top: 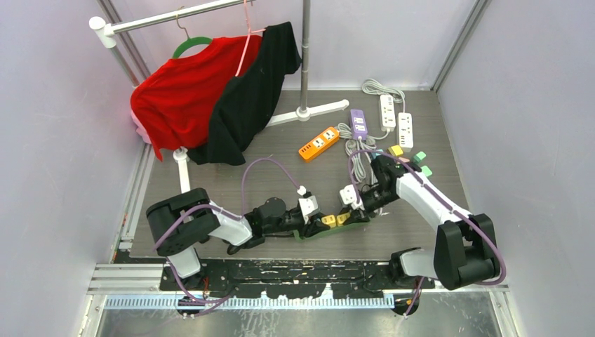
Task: Pull the plug off the socket
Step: Remove the plug from the socket, then place the plug at the center of the board, then remove the plug from the socket.
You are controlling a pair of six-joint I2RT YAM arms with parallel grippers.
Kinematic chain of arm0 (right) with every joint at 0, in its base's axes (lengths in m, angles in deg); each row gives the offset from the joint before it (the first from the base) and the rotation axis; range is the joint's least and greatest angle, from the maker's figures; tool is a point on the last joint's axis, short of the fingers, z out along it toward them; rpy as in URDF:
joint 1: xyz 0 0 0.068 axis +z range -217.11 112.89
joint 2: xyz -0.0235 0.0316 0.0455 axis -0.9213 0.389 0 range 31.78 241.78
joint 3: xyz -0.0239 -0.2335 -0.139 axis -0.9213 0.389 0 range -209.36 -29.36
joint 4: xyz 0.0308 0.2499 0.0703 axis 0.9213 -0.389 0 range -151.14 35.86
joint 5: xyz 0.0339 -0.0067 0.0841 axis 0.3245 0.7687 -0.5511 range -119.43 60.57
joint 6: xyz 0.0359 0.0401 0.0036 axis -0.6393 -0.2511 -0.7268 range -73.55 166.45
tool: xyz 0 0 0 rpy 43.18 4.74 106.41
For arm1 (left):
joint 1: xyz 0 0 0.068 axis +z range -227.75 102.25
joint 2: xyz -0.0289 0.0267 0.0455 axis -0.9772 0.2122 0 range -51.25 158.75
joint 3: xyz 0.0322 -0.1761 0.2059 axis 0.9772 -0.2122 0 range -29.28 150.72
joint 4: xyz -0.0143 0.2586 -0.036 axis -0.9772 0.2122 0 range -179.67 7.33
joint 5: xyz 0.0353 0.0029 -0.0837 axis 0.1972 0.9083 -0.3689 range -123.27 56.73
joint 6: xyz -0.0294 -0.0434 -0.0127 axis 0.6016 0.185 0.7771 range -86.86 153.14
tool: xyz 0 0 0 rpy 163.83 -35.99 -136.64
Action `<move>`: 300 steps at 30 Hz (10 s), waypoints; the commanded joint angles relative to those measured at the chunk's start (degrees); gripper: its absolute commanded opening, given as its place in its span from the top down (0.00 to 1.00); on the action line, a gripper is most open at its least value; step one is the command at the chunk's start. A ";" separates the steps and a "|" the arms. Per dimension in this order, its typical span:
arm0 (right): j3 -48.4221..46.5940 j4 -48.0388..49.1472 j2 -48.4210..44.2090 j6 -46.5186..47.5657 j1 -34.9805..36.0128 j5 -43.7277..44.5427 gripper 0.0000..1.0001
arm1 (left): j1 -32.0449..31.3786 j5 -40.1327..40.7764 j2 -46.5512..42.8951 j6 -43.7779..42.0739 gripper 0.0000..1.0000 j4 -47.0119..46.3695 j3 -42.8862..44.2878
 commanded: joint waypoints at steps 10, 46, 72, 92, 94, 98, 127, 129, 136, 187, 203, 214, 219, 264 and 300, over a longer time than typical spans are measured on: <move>-2.49 12.84 -1.93 -23.42 -0.67 1.19 0.99 | 1.44 2.22 2.58 -0.78 1.00 11.23 -1.69; 1.98 61.97 6.11 -99.28 -4.41 30.25 0.55 | 1.99 10.40 -28.84 5.74 0.23 33.90 1.80; -1.30 16.43 -7.71 -36.66 -7.89 -14.44 0.37 | 1.96 10.03 -53.20 18.92 0.00 22.77 -18.89; -0.38 5.94 -3.88 -13.45 4.91 -6.99 0.29 | 1.04 4.71 -40.75 -4.68 0.02 18.43 -12.40; -0.58 5.44 -2.87 -12.32 6.90 -5.67 0.30 | 0.93 5.90 -38.46 -6.09 0.03 17.62 -11.62; -1.15 5.17 -0.63 -11.96 9.32 -4.68 0.31 | 0.89 5.86 -33.50 -6.44 0.06 14.48 -9.53; 2.02 24.31 1.09 -30.30 19.17 10.48 0.61 | -0.33 0.80 -7.97 -2.32 0.65 4.39 -3.24; 1.86 24.28 1.03 -30.65 19.17 10.92 0.68 | -0.38 0.36 -7.09 -1.90 0.76 3.39 -3.27; 1.09 21.88 1.27 -29.79 18.87 8.82 0.88 | -0.47 0.73 -8.22 -1.97 0.99 1.46 -5.39; 0.33 10.98 -0.15 -14.64 14.24 -3.99 0.99 | -0.69 0.63 -4.31 -2.11 1.00 7.61 -6.11; -0.80 10.15 -2.13 -15.81 8.08 4.28 0.99 | -0.24 0.62 -2.75 -0.95 1.00 5.42 -7.33; 1.84 14.52 -2.02 -17.51 12.17 -3.66 0.99 | -0.08 0.23 -2.60 -0.54 1.00 6.47 -6.34; 3.01 27.76 -2.08 -35.79 12.87 -2.02 0.99 | -0.03 0.11 -1.25 -0.22 1.00 6.54 -5.76; 0.51 4.18 -4.08 -7.78 6.52 -8.56 0.99 | 1.57 -1.50 2.35 1.42 1.00 9.94 -4.16; 1.16 29.51 -5.80 -43.29 5.04 -2.87 0.99 | 1.98 -3.01 1.06 1.86 1.00 16.22 -2.24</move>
